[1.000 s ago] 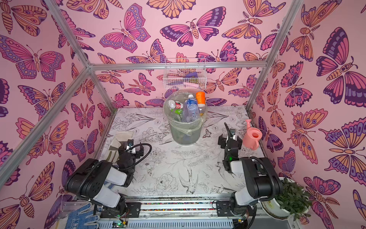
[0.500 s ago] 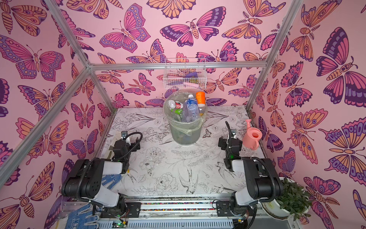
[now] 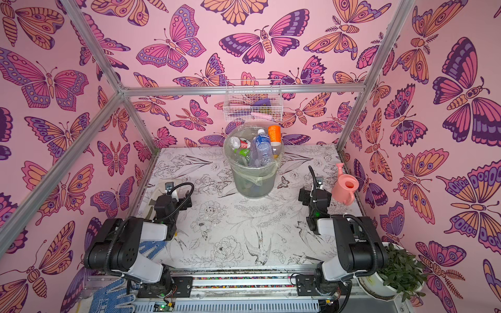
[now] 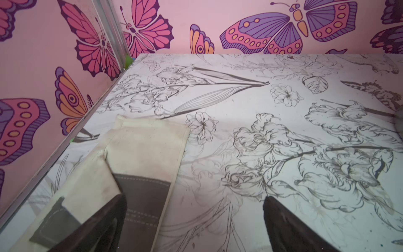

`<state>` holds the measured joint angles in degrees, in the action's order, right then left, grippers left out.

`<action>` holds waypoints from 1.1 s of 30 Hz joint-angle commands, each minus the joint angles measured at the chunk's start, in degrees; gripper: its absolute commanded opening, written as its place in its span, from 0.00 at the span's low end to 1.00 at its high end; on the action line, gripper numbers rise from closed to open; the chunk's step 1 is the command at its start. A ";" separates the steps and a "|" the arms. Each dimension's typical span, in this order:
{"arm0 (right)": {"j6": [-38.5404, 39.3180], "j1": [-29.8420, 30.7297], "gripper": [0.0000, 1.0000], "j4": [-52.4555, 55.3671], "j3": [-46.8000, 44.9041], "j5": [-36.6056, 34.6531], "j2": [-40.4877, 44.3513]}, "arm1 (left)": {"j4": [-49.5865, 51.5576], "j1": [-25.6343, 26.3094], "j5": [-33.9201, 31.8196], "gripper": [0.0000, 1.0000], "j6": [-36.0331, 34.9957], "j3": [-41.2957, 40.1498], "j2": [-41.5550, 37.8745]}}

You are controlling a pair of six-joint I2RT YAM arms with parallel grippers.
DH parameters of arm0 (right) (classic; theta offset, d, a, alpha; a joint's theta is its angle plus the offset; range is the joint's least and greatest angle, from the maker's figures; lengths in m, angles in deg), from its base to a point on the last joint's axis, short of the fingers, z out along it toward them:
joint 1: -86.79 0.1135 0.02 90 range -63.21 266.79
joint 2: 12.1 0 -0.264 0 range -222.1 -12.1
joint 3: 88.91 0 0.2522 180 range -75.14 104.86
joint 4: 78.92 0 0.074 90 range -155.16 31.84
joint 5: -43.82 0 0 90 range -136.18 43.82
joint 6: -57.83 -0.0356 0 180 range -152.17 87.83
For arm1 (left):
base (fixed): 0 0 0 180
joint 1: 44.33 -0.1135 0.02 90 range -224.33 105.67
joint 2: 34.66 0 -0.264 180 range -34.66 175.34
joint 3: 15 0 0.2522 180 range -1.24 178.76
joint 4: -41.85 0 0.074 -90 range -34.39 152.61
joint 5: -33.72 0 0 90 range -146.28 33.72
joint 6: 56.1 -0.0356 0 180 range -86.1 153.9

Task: Throw the plastic bottles in the bin
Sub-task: Reset both arms

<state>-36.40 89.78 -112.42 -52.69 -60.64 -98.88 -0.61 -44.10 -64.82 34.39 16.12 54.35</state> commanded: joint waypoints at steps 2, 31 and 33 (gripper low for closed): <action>-0.43 -0.42 0.99 -0.14 0.18 0.13 0.30 | 0.22 -0.37 -1.92 0.99 1.17 0.85 -0.16; 1.33 -2.50 0.99 1.54 0.88 10.57 0.56 | 4.04 -2.25 12.25 0.99 -1.71 3.68 -0.27; 1.33 -2.50 0.99 1.52 0.83 10.59 0.60 | 4.03 -2.25 12.23 0.99 -1.72 3.73 -0.30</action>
<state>-35.30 87.42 -110.91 -52.69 -51.02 -98.88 3.80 -46.18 -53.47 32.55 19.51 54.33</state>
